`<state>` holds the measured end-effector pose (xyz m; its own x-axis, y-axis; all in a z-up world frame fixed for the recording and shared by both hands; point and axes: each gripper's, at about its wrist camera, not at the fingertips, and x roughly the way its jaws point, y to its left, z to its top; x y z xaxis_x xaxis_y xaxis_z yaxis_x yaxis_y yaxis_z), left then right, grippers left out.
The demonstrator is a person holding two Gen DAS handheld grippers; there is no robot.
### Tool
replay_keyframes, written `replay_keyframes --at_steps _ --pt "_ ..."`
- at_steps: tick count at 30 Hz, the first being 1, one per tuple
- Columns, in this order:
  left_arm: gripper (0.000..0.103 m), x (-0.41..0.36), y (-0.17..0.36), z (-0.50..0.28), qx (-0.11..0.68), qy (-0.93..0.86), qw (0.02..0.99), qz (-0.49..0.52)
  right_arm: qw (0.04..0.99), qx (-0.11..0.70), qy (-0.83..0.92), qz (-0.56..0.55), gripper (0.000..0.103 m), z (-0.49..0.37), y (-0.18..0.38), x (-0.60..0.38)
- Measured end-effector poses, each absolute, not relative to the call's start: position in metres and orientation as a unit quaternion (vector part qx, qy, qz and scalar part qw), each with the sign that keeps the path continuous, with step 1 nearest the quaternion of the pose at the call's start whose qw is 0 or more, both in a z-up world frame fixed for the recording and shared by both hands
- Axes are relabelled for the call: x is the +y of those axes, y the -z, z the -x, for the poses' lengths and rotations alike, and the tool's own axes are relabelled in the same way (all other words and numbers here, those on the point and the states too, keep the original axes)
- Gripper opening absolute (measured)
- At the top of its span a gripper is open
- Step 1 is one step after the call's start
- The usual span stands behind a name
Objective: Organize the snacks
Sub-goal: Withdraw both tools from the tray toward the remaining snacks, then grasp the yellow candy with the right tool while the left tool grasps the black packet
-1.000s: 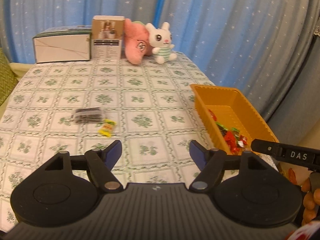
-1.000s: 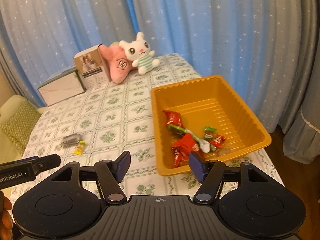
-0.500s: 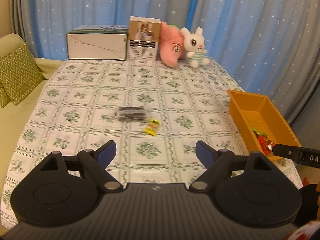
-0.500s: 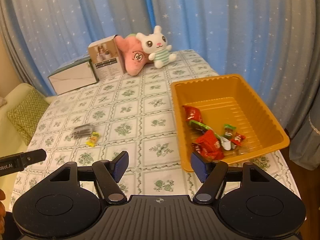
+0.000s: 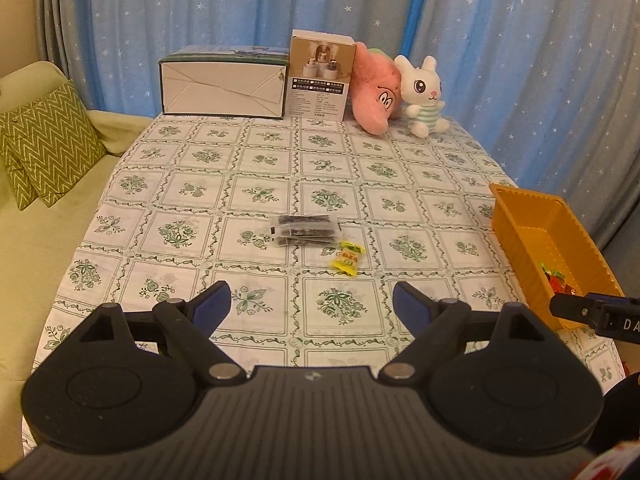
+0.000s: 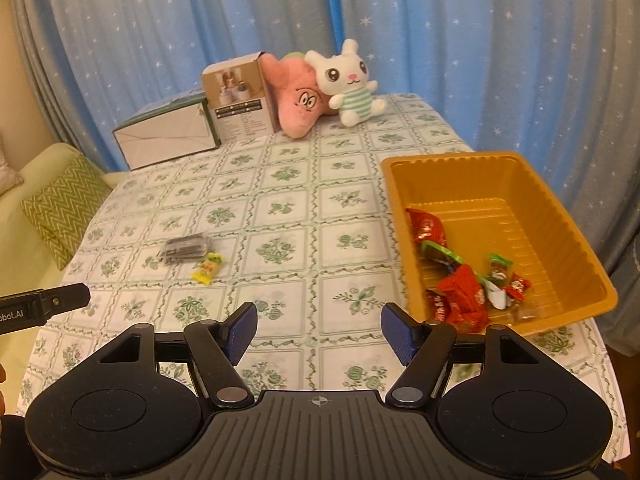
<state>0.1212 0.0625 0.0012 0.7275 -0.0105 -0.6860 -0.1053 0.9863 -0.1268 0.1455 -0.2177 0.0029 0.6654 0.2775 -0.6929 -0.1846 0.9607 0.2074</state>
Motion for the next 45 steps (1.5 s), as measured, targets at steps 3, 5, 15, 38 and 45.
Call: replay_keyframes --at_steps 3,5,15,38,45 --pt "0.090 0.068 0.002 -0.124 0.372 -0.028 0.924 0.081 0.909 0.391 -0.132 -0.055 0.069 -0.150 0.000 -0.208" --pt "0.090 0.071 0.005 -0.127 0.376 -0.027 0.923 0.081 0.908 0.392 -0.136 -0.053 0.069 -0.154 0.003 -0.202" --pt "0.095 0.094 0.019 -0.149 0.393 -0.024 0.915 0.082 0.900 0.401 -0.164 -0.051 0.069 -0.173 0.018 -0.172" --pt "0.096 0.134 0.074 -0.221 0.359 0.009 0.933 -0.017 0.895 0.404 -0.176 -0.069 0.068 -0.227 0.071 -0.099" --pt "0.096 0.149 0.091 -0.234 0.364 0.014 0.931 0.032 0.895 0.404 -0.176 -0.071 0.062 -0.248 0.093 -0.076"
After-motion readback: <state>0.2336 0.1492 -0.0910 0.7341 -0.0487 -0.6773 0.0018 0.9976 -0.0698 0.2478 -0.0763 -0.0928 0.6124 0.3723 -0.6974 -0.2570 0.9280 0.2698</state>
